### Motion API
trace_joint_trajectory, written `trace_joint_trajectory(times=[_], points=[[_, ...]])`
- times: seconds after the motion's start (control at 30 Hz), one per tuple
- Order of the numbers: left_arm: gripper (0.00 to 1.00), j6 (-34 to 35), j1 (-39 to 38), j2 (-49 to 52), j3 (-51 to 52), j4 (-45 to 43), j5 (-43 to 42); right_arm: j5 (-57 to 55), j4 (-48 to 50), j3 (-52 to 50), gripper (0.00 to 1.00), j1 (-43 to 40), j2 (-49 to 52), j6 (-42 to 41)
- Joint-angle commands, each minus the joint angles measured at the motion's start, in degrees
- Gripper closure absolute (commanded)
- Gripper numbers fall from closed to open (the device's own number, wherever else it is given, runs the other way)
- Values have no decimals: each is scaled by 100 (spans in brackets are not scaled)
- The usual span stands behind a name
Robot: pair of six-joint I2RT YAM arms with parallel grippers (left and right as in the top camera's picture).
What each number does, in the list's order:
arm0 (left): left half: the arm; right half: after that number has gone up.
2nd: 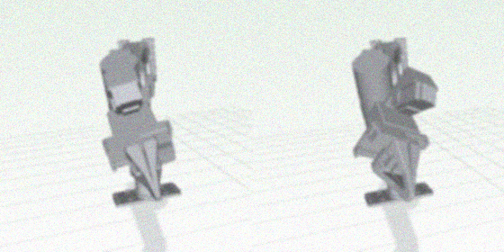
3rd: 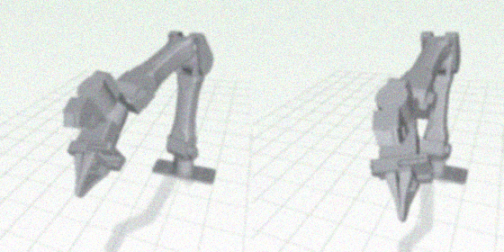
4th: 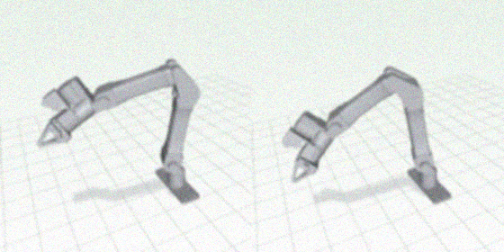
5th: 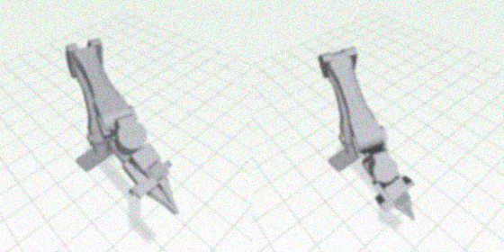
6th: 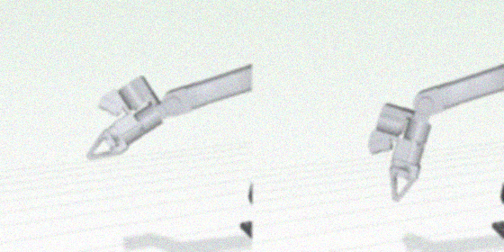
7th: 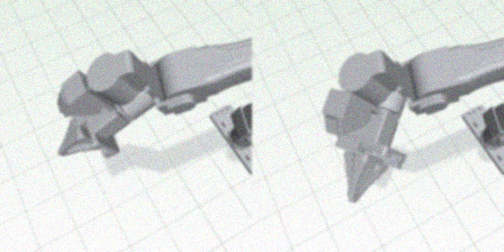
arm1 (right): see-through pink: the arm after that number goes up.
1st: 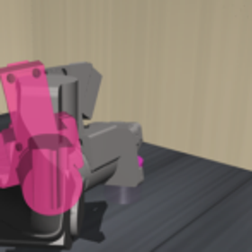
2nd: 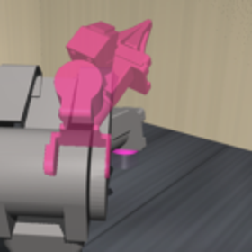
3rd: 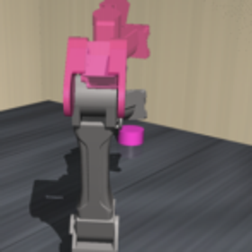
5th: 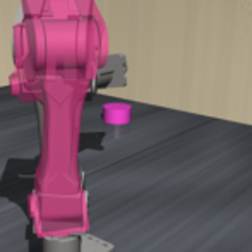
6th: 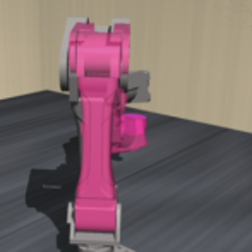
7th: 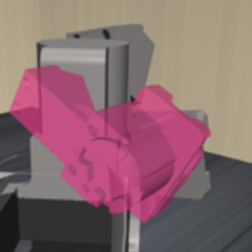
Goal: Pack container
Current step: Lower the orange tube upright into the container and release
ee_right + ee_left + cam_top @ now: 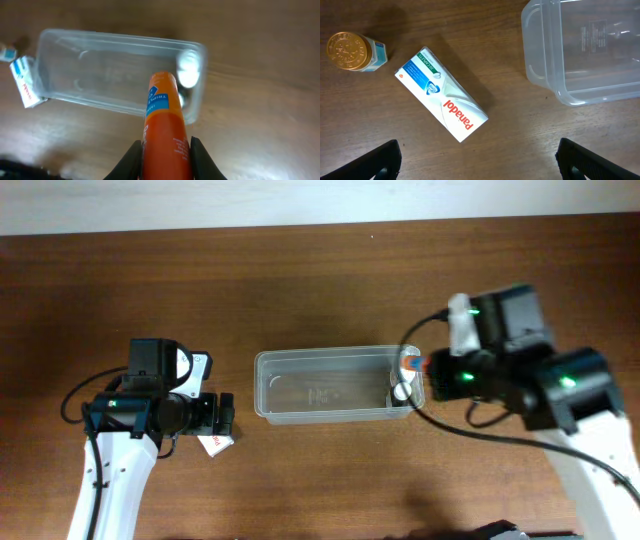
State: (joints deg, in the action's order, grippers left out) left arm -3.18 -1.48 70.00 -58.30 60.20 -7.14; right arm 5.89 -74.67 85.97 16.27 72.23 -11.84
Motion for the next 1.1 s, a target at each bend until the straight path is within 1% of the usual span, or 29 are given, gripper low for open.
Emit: trace_joint_trajectory(times=[0.0, 0.2, 0.5, 0.7, 0.77, 0.8, 0.83, 1.07], points=[[1, 59, 15, 17, -98, -13, -103, -184, 321, 74, 81, 452, 619, -44], [1, 59, 15, 17, -98, -20, -103, -184, 634, 74, 81, 476, 1718, 120], [0, 59, 15, 17, -98, -81, -103, -208, 1069, 72, 81, 476, 2887, 262], [1, 59, 15, 17, -98, -81, -103, -323, 1235, 72, 80, 472, 3143, 262], [1, 59, 15, 17, -98, -81, -103, -350, 1235, 72, 74, 472, 3145, 262], [1, 59, 15, 17, -98, -81, -103, -354, 1235, 72, 68, 472, 3145, 262], [1, 59, 15, 17, -98, -81, -103, -354, 1233, 72, 66, 472, 3145, 262], [0, 59, 15, 17, -98, -81, -103, -352, 1211, 72, 65, 472, 3145, 262]])
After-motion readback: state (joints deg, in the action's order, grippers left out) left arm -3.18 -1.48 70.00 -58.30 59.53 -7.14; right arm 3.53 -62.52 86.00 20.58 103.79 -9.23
